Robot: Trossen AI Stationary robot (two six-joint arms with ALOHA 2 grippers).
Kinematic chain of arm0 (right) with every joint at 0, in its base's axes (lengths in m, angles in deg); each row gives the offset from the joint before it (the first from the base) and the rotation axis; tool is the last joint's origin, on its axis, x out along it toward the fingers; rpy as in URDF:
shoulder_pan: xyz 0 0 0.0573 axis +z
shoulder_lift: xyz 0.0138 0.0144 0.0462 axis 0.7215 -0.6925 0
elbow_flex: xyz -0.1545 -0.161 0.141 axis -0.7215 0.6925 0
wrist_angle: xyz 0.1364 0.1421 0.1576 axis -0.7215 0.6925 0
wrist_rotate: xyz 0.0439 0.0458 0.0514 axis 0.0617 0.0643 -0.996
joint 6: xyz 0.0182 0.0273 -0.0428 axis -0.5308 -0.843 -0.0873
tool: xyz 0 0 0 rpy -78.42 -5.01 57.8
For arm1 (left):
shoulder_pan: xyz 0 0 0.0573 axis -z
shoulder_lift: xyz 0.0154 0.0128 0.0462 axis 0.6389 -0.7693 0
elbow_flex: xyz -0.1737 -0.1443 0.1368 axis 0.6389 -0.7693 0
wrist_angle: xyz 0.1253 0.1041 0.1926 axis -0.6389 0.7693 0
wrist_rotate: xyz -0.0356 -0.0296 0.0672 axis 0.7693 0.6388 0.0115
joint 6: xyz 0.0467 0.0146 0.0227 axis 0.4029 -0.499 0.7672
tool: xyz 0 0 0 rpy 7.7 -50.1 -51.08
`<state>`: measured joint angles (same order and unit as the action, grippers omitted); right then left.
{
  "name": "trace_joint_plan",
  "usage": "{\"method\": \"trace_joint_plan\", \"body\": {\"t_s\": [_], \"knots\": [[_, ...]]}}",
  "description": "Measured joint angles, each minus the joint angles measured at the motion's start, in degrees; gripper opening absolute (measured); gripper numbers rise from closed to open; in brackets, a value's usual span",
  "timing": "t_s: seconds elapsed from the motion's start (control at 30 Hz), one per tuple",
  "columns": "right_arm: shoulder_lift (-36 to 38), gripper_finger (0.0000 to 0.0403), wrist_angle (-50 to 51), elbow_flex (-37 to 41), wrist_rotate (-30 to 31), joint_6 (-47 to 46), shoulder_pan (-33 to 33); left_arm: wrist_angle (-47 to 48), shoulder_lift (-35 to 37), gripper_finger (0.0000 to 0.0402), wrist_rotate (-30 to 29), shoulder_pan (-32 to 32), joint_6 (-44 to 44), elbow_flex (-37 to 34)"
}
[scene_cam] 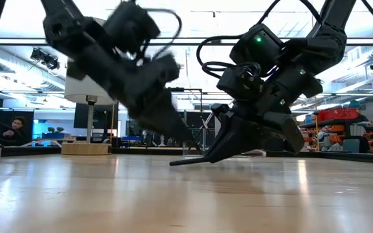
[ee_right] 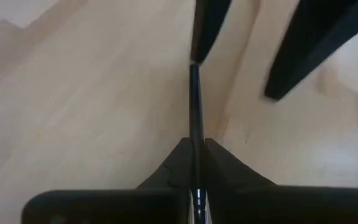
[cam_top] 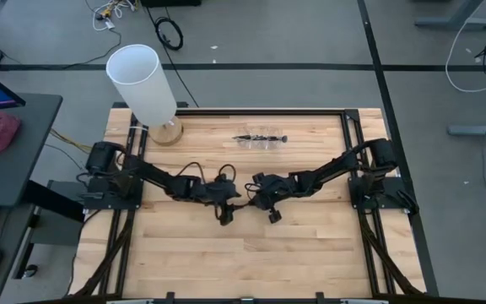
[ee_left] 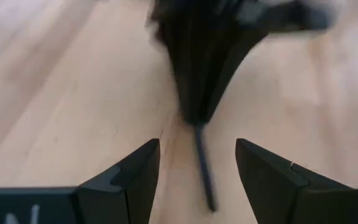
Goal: Pick & Place Makeup Supplies
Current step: Put the makeup brush into the transparent organizer
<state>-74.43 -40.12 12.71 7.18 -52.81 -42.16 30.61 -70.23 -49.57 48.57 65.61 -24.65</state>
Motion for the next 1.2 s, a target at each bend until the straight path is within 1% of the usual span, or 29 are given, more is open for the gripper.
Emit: {"method": "trace_joint_plan", "body": {"t_s": [0.17,0.23,0.3,0.47,0.77,0.83,0.93,1.2], "knots": [[0.07,0.0025,-1.60,-0.07,2.48,0.16,0.02,0.15,-6.23,0.0214,0.53,-0.46,0.37,1.93],[0.11,0.0025,-1.79,-0.07,2.51,0.17,0.01,-0.32,-8.26,0.0213,0.03,-0.44,0.64,3.35],[0.11,0.0025,-1.80,-0.07,2.49,0.18,0.02,0.01,-8.71,0.0213,0.32,-0.46,1.62,3.98],[0.11,0.0025,-1.98,-0.11,2.48,0.51,0.02,0.41,-9.36,0.0213,-1.03,-0.42,2.09,5.21],[0.17,0.0025,-1.76,-0.11,2.47,-0.06,0.04,0.42,-9.38,0.0208,-1.12,-0.37,3.31,5.23],[0.17,0.0025,-1.74,-0.11,2.45,-0.08,0.04,0.43,-9.38,0.0195,-1.46,-0.39,3.33,5.23],[0.20,0.0025,-1.72,-0.11,2.45,-0.08,0.04,0.44,-9.43,0.0165,-2.92,-0.37,3.33,5.23],[0.22,0.0031,-1.72,-0.15,2.88,-0.08,0.02,0.32,-9.44,0.0062,-5.50,-0.33,3.10,5.23]]}}
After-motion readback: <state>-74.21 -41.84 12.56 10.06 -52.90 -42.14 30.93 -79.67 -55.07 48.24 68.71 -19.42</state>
